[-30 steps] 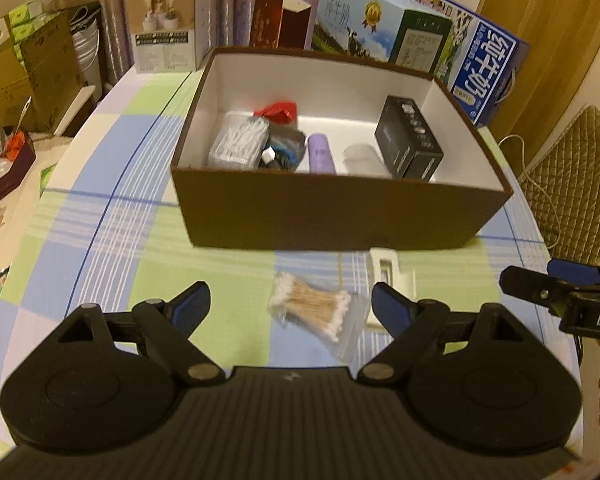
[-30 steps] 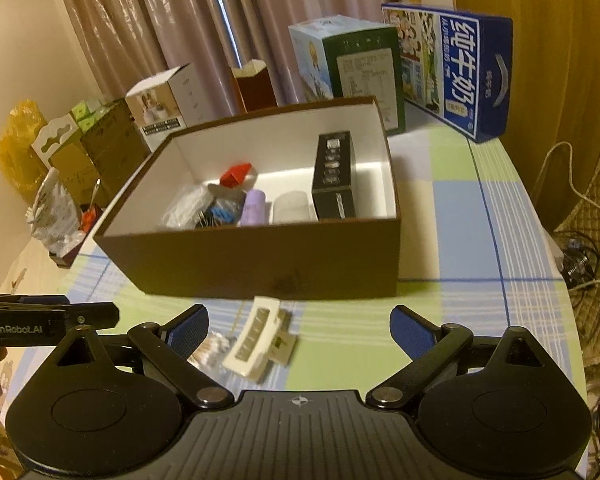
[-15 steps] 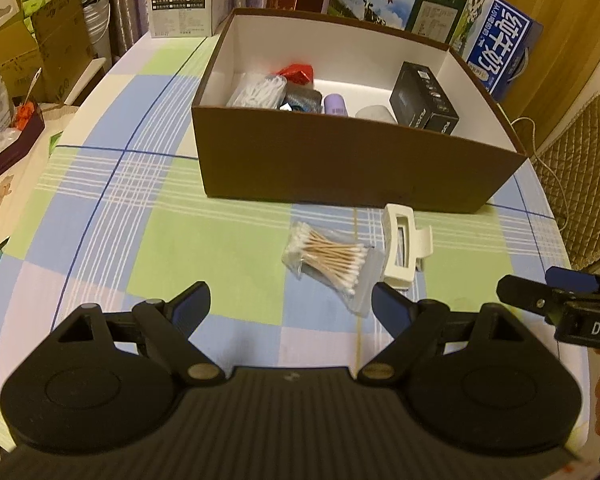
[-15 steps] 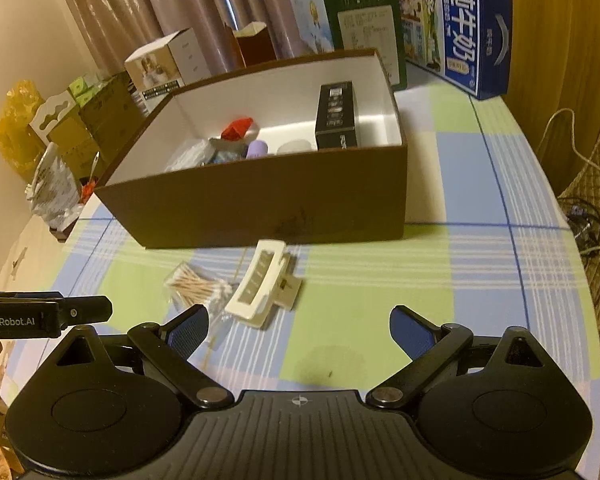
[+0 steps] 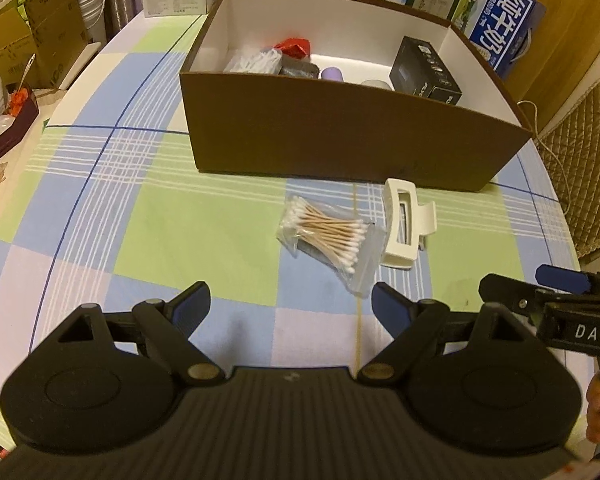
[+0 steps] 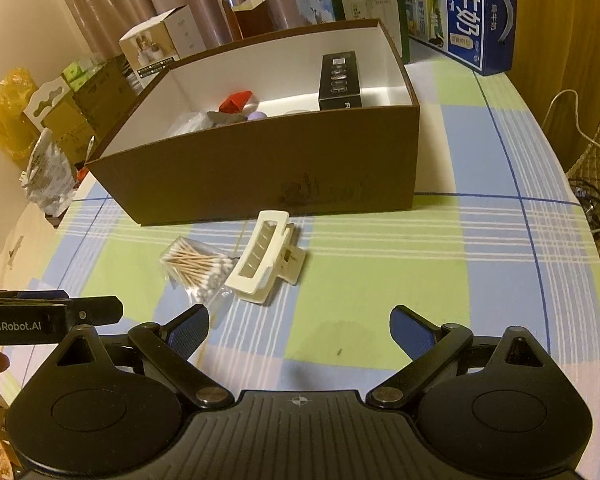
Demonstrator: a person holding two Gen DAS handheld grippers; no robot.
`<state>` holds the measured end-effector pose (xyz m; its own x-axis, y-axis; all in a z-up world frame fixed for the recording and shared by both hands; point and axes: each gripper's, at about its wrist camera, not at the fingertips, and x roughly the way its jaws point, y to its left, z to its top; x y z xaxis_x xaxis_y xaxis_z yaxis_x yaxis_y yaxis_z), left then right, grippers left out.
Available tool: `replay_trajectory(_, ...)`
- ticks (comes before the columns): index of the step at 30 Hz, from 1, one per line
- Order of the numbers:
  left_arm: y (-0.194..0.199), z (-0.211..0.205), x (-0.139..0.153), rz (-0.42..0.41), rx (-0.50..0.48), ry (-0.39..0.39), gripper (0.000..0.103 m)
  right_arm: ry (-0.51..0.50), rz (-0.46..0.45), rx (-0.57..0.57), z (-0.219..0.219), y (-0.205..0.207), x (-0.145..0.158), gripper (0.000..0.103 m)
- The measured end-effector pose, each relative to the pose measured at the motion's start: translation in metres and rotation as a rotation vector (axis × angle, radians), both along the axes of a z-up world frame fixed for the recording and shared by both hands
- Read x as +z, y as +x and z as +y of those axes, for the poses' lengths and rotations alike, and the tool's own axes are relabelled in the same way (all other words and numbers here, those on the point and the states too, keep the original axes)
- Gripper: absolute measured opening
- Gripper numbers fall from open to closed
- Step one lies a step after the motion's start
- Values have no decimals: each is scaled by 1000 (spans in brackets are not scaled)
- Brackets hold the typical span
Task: Organize objects
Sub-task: 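Withdraw both open tools from the box toward the cotton swabs and hair clip, then grasp the white hair clip with the right tool while the left tool grasps the cotton swab bag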
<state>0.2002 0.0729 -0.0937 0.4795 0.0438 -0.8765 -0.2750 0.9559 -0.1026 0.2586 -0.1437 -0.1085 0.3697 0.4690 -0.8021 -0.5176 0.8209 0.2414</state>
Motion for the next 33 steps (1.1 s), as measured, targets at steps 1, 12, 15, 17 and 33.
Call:
replay_trajectory(1, 1, 0, -1, 3, 2, 2, 85, -2, 2, -2, 1, 0, -1, 95)
replay_trajectory(12, 13, 13, -15, 26, 18, 23, 85, -21, -3, -3, 24, 11, -17, 86)
replay_trajectory(15, 18, 17, -19, 32, 25, 27, 85, -18, -7, 3, 33, 16, -21, 78)
replay_trajectory(17, 20, 20, -22, 36, 28, 28, 85, -18, -9, 13, 39, 19, -25, 75)
replay_trajectory(33, 36, 30, -40, 53, 3, 23, 85, -73, -17, 17, 80, 33, -56, 68)
